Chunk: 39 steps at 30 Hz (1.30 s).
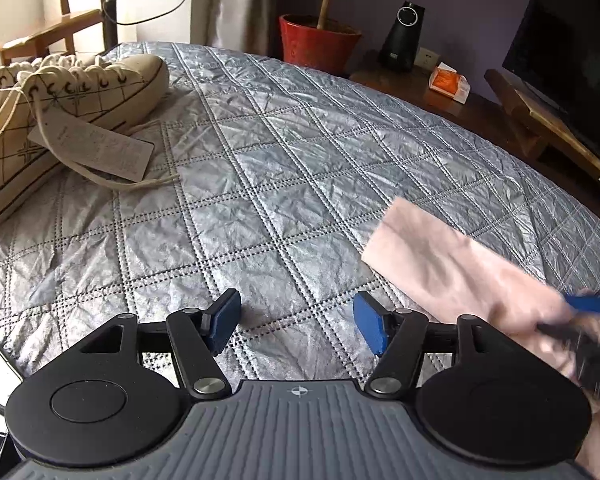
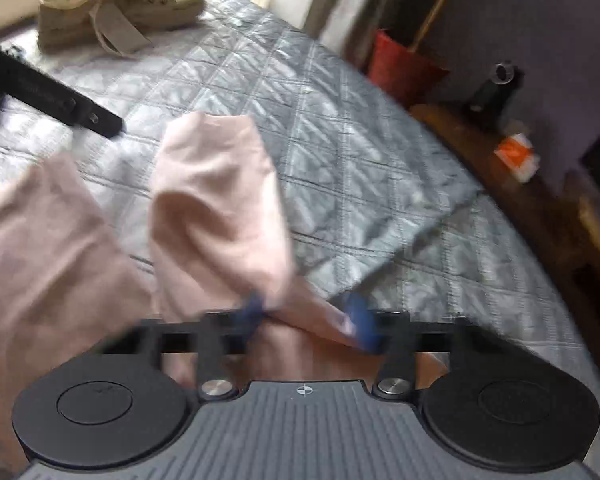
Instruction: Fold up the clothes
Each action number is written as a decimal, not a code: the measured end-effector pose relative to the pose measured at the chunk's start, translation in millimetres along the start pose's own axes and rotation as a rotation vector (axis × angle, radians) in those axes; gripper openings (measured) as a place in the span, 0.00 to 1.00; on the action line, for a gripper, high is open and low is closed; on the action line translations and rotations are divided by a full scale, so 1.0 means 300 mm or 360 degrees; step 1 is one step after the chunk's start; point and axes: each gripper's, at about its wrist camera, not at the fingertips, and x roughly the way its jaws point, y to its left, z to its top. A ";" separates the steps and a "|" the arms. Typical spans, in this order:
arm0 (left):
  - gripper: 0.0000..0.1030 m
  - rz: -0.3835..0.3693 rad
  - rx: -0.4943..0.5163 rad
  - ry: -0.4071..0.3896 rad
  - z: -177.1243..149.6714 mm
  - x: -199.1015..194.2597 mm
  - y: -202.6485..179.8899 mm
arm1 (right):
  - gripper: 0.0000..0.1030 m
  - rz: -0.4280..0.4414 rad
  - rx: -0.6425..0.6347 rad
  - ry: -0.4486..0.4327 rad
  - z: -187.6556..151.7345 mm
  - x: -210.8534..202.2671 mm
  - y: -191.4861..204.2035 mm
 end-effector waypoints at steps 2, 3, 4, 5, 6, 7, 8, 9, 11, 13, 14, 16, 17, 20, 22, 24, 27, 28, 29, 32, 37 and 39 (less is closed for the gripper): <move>0.67 0.0001 0.0005 0.0000 -0.001 0.000 -0.003 | 0.07 0.0020 -0.0014 -0.0004 0.010 0.003 -0.001; 0.67 0.0002 0.0007 0.0001 -0.002 0.000 -0.004 | 0.07 0.0002 -0.0036 -0.0027 0.015 -0.001 0.000; 0.67 0.0003 0.0009 0.0001 -0.003 0.001 -0.006 | 0.07 -0.0019 -0.0041 -0.0050 0.020 -0.005 -0.003; 0.67 0.0003 0.0010 0.0002 -0.003 0.001 -0.007 | 0.07 -0.0039 -0.0044 -0.0072 0.026 -0.009 -0.005; 0.67 0.0003 0.0013 0.0002 -0.004 0.001 -0.009 | 0.07 -0.0048 -0.0029 -0.0084 0.025 -0.008 -0.019; 0.67 0.0001 0.0018 0.0003 -0.005 0.001 -0.011 | 0.07 -0.0056 -0.0012 -0.0094 0.024 -0.007 -0.035; 0.67 0.0000 0.0023 0.0004 -0.006 0.001 -0.014 | 0.08 -0.0100 -0.0026 -0.0113 0.025 -0.004 -0.041; 0.68 -0.0002 0.0027 0.0005 -0.007 0.001 -0.016 | 0.09 -0.0155 -0.0055 -0.0134 0.022 -0.002 -0.042; 0.68 -0.0003 0.0035 0.0006 -0.008 0.002 -0.020 | 0.13 -0.0293 -0.0154 -0.0114 0.021 0.040 -0.029; 0.69 -0.0002 0.0042 0.0006 -0.009 0.003 -0.023 | 0.73 -0.0474 -0.0237 -0.0097 0.017 0.077 -0.009; 0.69 -0.0003 0.0041 0.0005 -0.008 0.004 -0.021 | 0.78 -0.0591 -0.0267 -0.0094 0.013 0.090 0.005; 0.69 -0.0002 0.0031 0.0001 -0.006 0.004 -0.016 | 0.67 -0.0614 -0.0144 -0.0218 0.020 0.040 0.009; 0.69 0.0004 0.0026 -0.0002 -0.004 0.004 -0.013 | 0.65 -0.0549 -0.0121 -0.0291 0.025 0.008 0.034; 0.69 0.0021 0.0012 -0.0010 -0.001 0.001 -0.003 | 0.59 -0.0333 -0.0161 -0.0474 0.043 -0.075 0.136; 0.69 0.0032 0.0015 -0.0021 -0.001 -0.004 -0.001 | 0.55 -0.0266 -0.0342 -0.0483 0.060 -0.083 0.233; 0.69 0.0045 0.0008 -0.0035 0.001 -0.009 0.003 | 0.50 -0.0130 -0.0366 -0.0419 0.091 -0.052 0.275; 0.69 0.0049 -0.0009 -0.0035 0.003 -0.011 0.009 | 0.20 -0.0029 -0.0303 -0.0337 0.125 0.023 0.278; 0.69 0.0048 -0.0008 -0.0031 0.003 -0.009 0.010 | 0.20 -0.0006 -0.0262 -0.0296 0.136 0.050 0.271; 0.69 0.0046 -0.0008 -0.0028 0.004 -0.008 0.011 | 0.20 0.0008 -0.0203 -0.0290 0.142 0.069 0.253; 0.69 0.0038 -0.0006 -0.0022 0.005 -0.007 0.011 | 0.18 -0.0014 -0.0051 -0.0290 0.153 0.106 0.205; 0.69 0.0030 -0.0004 -0.0020 0.006 -0.008 0.012 | 0.23 -0.0059 0.0027 -0.0286 0.153 0.112 0.202; 0.69 0.0030 -0.0004 -0.0015 0.005 -0.006 0.011 | 0.28 -0.0054 0.0088 -0.0285 0.160 0.116 0.188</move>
